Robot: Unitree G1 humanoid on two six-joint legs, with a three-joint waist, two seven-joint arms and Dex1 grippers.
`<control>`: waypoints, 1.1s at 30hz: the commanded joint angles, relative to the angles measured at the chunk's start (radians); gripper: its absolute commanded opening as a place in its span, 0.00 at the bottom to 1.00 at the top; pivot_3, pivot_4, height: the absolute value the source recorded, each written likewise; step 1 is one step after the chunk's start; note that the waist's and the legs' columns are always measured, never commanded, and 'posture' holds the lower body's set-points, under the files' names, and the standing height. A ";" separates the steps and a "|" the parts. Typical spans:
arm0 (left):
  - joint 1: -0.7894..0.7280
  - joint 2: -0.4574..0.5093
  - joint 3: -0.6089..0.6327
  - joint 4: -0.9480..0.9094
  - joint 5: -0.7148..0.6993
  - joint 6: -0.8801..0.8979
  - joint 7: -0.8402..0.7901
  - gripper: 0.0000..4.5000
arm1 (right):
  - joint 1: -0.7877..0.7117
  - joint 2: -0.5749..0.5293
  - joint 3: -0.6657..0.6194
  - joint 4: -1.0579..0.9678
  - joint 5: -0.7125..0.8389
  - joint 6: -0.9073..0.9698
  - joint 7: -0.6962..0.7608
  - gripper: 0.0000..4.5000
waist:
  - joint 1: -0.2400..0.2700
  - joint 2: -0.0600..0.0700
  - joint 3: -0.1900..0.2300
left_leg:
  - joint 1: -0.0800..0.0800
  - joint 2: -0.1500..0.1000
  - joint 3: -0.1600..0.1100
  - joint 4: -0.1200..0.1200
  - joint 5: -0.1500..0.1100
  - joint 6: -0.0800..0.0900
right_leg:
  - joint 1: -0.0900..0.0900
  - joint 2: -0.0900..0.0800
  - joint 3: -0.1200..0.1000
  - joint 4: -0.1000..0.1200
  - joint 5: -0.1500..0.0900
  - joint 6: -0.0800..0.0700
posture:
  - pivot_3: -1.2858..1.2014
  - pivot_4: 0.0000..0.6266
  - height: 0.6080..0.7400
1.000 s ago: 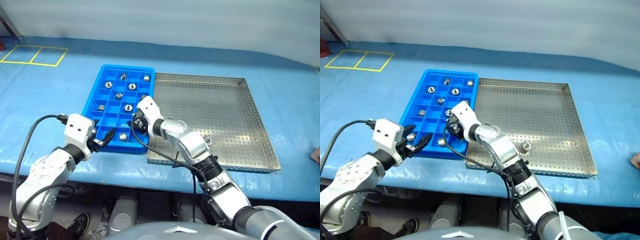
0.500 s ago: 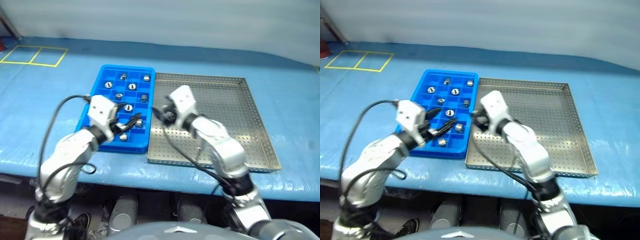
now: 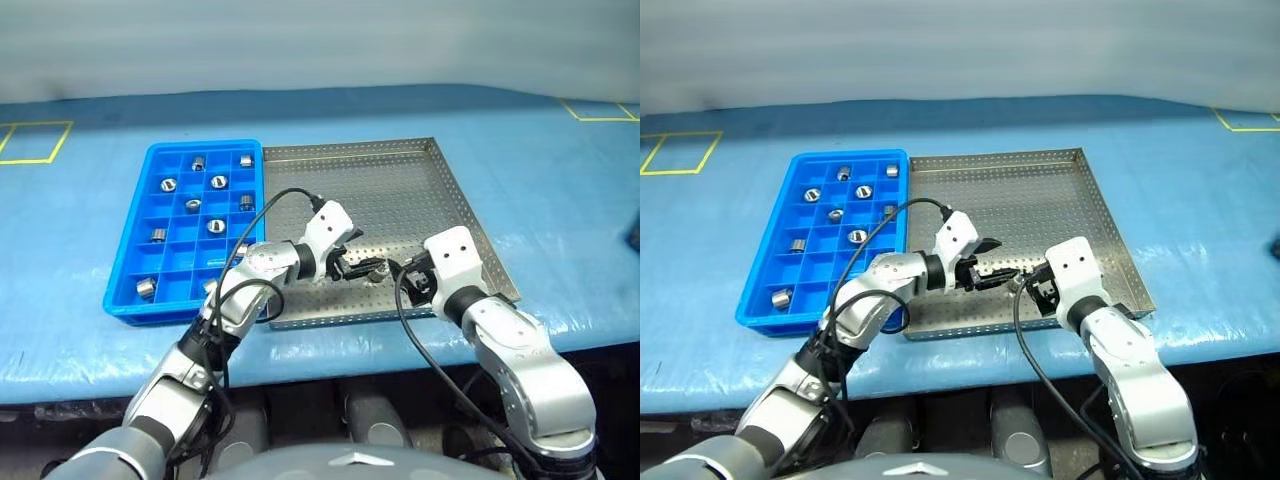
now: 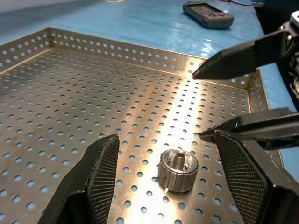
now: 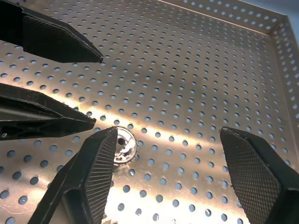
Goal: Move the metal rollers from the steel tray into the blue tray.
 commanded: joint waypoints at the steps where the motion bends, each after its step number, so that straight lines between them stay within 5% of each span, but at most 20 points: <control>1: -0.022 -0.027 -0.024 0.052 0.041 -0.050 -0.019 0.79 | 0.011 0.006 -0.042 -0.065 -0.013 0.002 -0.030 0.81 | -0.015 0.000 0.000 | 0.000 0.000 0.000 0.000 0.000 0.000 | 0.000 0.000 0.000 0.000 0.000 0.000 | 0.40 0.24 1.00; 9: -0.029 -0.087 -0.056 0.193 0.128 -0.076 0.000 0.79 | 0.016 0.014 -0.033 -0.091 -0.014 0.005 -0.058 0.81 | -0.084 0.000 0.000 | 0.000 0.000 0.000 -0.002 0.000 0.000 | 0.000 0.000 0.001 -0.001 0.000 0.001 | 0.39 0.24 1.00; 15: -0.028 -0.104 -0.028 0.194 0.176 -0.087 0.050 0.45 | 0.012 0.009 -0.037 -0.082 -0.015 0.001 -0.062 0.82 | -0.122 0.000 0.000 | 0.000 0.000 0.000 -0.002 0.000 0.000 | 0.000 0.000 0.001 0.000 0.000 0.001 | 0.40 0.24 1.00; 19: -0.021 -0.100 -0.007 0.172 0.186 -0.094 0.059 0.45 | -0.007 0.008 -0.022 -0.053 -0.016 -0.005 -0.063 0.82 | -0.131 0.000 0.000 | 0.000 0.000 0.000 -0.002 0.000 0.000 | 0.000 0.000 0.001 0.000 0.000 0.001 | 0.41 0.24 1.00; 26: 0.018 -0.059 0.163 -0.059 0.076 -0.003 0.065 0.45 | -0.043 0.028 0.042 0.037 0.044 -0.046 0.000 0.82 | -0.125 0.000 0.000 | 0.000 0.000 0.000 -0.004 0.000 0.000 | -0.001 0.000 0.001 0.000 0.000 0.001 | 0.44 0.24 1.00; 33: 0.162 0.167 0.322 -0.462 0.039 0.263 0.097 0.45 | -0.131 0.123 0.065 0.126 0.194 -0.143 0.125 0.82 | -0.084 0.001 0.001 | 0.002 0.002 -0.001 -0.004 0.000 0.001 | -0.001 0.003 0.001 0.002 0.000 0.001 | 0.51 0.24 1.00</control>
